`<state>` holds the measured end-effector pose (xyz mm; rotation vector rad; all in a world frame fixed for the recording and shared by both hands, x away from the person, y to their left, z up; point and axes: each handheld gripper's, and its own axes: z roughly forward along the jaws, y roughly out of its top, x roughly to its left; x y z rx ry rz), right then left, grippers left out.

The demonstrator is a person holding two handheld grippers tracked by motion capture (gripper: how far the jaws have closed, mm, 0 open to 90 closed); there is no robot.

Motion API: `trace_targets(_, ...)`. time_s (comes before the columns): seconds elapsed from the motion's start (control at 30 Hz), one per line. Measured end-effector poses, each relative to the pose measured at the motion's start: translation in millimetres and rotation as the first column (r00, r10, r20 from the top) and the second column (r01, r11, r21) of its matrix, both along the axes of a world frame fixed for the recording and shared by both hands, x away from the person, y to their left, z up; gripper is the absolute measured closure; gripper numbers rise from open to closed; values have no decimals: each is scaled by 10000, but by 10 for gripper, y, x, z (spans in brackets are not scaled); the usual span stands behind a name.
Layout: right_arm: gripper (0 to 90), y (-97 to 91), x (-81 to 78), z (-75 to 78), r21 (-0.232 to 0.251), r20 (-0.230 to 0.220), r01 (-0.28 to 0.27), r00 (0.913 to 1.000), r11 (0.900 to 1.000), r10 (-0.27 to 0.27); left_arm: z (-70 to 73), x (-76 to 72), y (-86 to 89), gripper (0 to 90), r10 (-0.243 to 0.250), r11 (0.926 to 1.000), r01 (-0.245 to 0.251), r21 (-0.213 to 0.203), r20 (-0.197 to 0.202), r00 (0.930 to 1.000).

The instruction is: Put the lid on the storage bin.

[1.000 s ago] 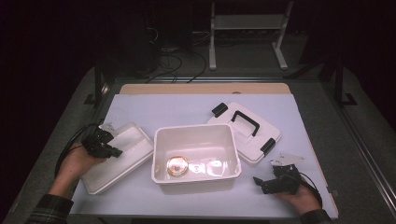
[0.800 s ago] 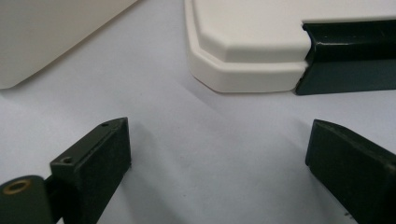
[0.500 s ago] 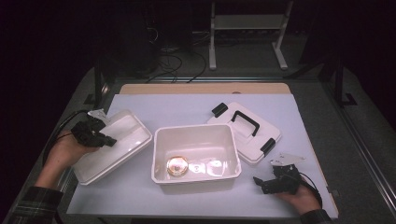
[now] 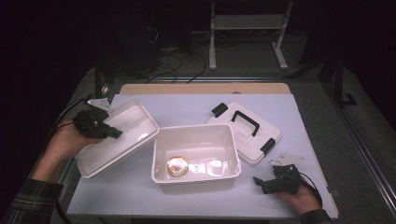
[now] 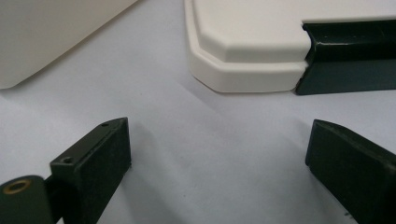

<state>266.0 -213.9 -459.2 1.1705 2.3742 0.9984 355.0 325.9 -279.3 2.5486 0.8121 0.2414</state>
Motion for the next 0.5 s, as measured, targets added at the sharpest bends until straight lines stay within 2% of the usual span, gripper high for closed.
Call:
trace_targets(0.2, 63, 1, -1, 1, 5, -17, 9, 10000, 10000, -9, 124, -29, -223, 886, -585, 9983, 586, -9, 172, 9981)
trace_targets(0.5, 63, 0, -1, 1, -12, 3, -6, 10000, 10000, 6, 217, -38, -618, 885, -1595, 9871, 1597, -85, 200, 9870)
